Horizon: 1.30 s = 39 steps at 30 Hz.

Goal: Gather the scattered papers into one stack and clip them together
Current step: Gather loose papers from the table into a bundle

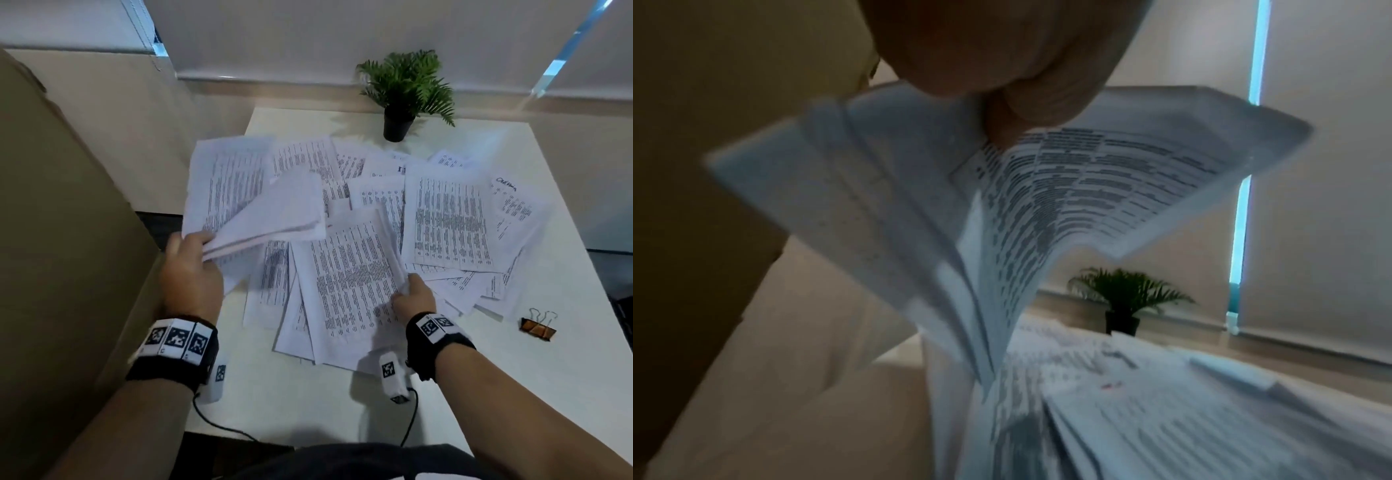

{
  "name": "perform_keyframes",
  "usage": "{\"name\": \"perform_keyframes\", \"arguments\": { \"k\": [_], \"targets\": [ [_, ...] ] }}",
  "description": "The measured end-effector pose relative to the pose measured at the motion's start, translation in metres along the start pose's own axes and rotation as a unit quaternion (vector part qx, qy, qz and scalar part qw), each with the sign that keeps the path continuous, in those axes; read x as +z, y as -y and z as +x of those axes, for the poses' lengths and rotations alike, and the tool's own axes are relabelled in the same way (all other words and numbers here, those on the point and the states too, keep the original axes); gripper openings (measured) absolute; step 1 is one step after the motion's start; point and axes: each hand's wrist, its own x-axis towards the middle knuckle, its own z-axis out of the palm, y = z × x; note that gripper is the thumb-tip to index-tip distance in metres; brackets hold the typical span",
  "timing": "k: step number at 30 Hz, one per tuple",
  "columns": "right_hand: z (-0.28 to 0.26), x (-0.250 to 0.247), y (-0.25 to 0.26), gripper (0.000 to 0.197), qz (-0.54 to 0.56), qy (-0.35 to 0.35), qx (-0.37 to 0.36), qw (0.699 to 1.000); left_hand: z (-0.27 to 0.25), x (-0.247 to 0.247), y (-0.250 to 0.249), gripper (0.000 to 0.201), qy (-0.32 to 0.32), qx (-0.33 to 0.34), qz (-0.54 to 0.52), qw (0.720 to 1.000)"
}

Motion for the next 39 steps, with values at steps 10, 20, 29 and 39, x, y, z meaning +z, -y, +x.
{"name": "perform_keyframes", "arguments": {
  "k": [10, 20, 29, 39],
  "targets": [
    [-0.010, -0.014, -0.004, 0.032, 0.047, 0.110, 0.014, 0.993, -0.039, 0.060, -0.018, 0.085, 0.287, -0.248, -0.180, 0.907],
    [-0.024, -0.011, -0.013, 0.038, 0.157, 0.210, 0.058, 0.963, -0.094, 0.123, -0.018, 0.041, 0.438, -0.251, 0.035, 0.862],
    [-0.032, -0.062, 0.034, 0.043, 0.223, 0.144, -0.127, 0.956, -0.036, 0.076, -0.041, 0.064, 0.288, -0.330, -0.374, 0.817],
    [-0.052, -0.093, 0.101, 0.037, 0.429, 0.067, -0.161, 0.886, -0.015, 0.036, -0.091, 0.008, 0.185, -0.253, -0.543, 0.779]
  ]
}}
